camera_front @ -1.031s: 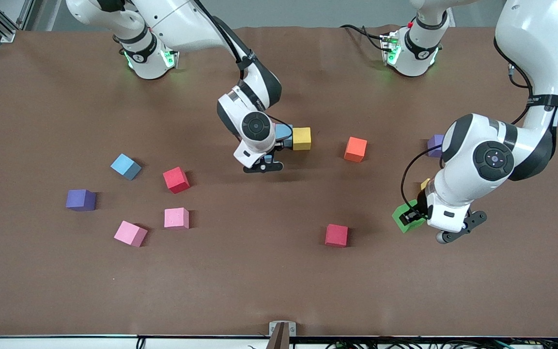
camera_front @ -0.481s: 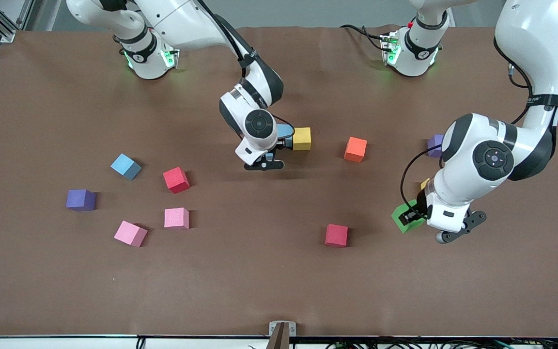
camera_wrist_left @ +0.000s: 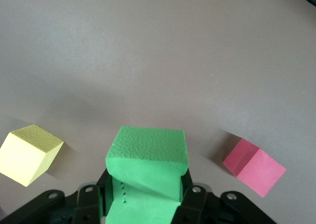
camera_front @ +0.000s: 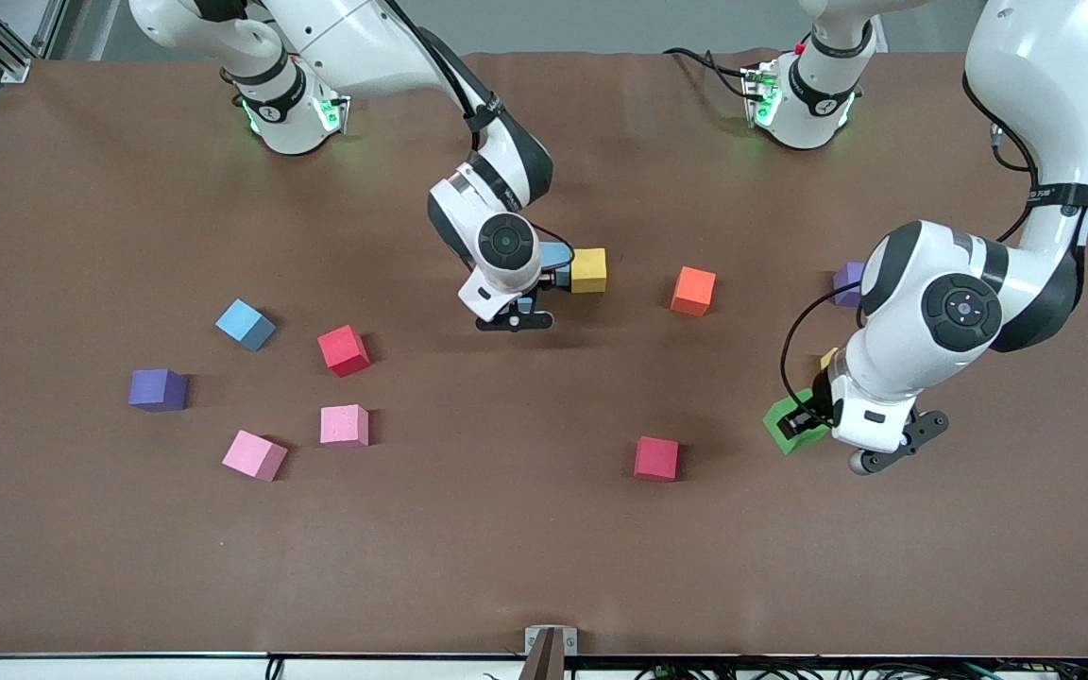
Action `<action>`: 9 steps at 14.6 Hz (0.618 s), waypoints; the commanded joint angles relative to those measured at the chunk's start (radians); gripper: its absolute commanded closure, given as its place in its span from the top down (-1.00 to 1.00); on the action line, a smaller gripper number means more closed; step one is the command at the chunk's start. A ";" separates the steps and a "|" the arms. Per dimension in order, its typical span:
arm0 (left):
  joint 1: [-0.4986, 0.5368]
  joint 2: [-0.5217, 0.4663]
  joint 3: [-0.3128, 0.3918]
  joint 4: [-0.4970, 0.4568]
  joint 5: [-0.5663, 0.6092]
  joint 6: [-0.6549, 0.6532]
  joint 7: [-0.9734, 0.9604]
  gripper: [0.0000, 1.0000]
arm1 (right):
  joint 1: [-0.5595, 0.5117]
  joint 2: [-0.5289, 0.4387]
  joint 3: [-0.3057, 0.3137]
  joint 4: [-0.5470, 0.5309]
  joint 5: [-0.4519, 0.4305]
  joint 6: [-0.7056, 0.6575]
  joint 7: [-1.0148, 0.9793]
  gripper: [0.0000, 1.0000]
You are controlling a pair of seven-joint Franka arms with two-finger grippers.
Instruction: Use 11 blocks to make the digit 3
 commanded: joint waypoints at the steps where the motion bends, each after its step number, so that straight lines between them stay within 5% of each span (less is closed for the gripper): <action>1: 0.004 -0.010 -0.008 0.007 0.007 -0.024 0.004 -0.42 | 0.006 -0.026 -0.001 -0.034 -0.015 -0.001 0.031 -0.39; 8: 0.005 -0.010 -0.008 0.009 0.007 -0.024 0.004 -0.42 | 0.008 -0.025 0.000 -0.036 -0.015 -0.007 0.038 -0.35; 9: 0.005 -0.010 -0.009 0.009 0.007 -0.024 0.004 -0.42 | 0.008 -0.025 0.000 -0.034 -0.014 -0.007 0.053 -0.11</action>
